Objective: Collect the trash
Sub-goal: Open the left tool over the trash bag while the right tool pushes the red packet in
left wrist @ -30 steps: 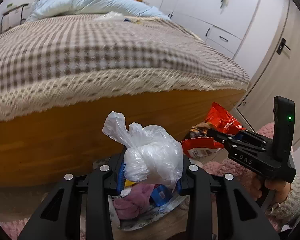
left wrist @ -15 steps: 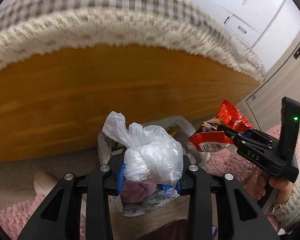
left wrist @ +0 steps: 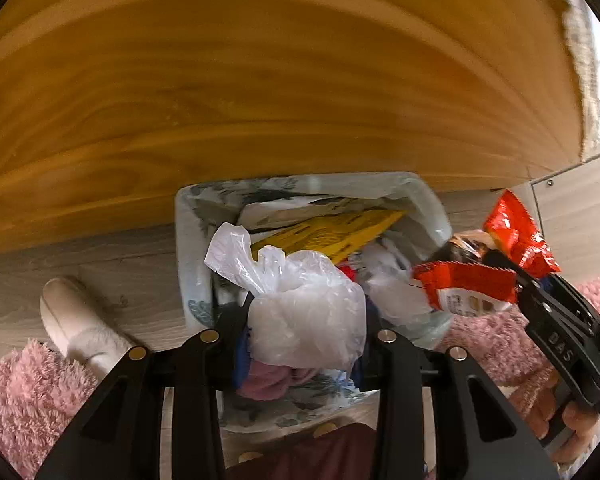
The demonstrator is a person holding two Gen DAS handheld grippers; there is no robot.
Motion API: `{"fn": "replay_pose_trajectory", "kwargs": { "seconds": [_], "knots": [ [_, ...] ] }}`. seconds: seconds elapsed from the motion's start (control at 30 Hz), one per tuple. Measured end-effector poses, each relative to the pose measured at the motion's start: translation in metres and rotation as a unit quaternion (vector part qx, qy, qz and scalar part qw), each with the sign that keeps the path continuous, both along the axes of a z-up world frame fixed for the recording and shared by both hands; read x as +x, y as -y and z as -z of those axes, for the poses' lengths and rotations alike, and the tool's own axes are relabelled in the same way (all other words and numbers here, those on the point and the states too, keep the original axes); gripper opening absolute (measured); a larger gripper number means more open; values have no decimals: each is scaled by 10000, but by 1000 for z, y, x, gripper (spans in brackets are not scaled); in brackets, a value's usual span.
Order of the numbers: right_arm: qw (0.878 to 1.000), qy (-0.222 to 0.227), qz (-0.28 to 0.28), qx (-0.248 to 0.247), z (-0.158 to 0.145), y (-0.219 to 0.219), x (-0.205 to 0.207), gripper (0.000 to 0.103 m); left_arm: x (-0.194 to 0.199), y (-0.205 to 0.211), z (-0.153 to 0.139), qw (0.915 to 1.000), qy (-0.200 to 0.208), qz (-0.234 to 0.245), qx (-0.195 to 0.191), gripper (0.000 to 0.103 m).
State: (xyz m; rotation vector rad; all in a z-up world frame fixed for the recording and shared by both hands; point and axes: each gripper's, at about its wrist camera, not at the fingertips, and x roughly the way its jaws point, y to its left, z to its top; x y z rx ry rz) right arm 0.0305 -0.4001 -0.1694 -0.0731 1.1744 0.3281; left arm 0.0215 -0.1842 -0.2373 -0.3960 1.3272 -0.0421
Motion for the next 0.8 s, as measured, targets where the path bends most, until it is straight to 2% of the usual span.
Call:
{"fn": "replay_pose_trajectory", "kwargs": {
  "seconds": [0.1,0.23,0.3,0.33,0.37,0.4,0.5,0.63,0.73,0.8],
  "knots": [
    [10000,-83,14,28,6,0,-1,33,3,-7,4,9998,-33,-109,139,36],
    [9999,-147,-64,-51,9,-6,1,33,10,-11,7,9997,-104,-199,48,37],
    [9998,-119,-114,-60,8,-6,-1,33,10,-12,5,9997,-102,-206,23,49],
    [9998,-107,-145,-55,8,-7,-1,33,10,-13,5,9997,-113,-217,69,65],
    [9998,-96,-163,-67,8,-8,-1,33,9,-12,3,9996,-107,-224,117,72],
    [9998,-96,-170,-87,8,-8,-2,33,9,-10,3,9996,-84,-205,158,74],
    [9998,-137,-134,-83,9,-6,-1,33,8,-6,2,9996,-104,-146,214,90],
    [9997,-153,-133,-133,11,-7,1,33,4,-13,5,9990,-168,-376,171,91],
    [9995,-167,-182,-212,14,-12,1,33,2,-19,4,9970,-324,-413,576,91],
    [9993,-174,-224,-250,17,-16,1,33,-1,-22,3,9970,-352,-423,536,91]
  ]
}}
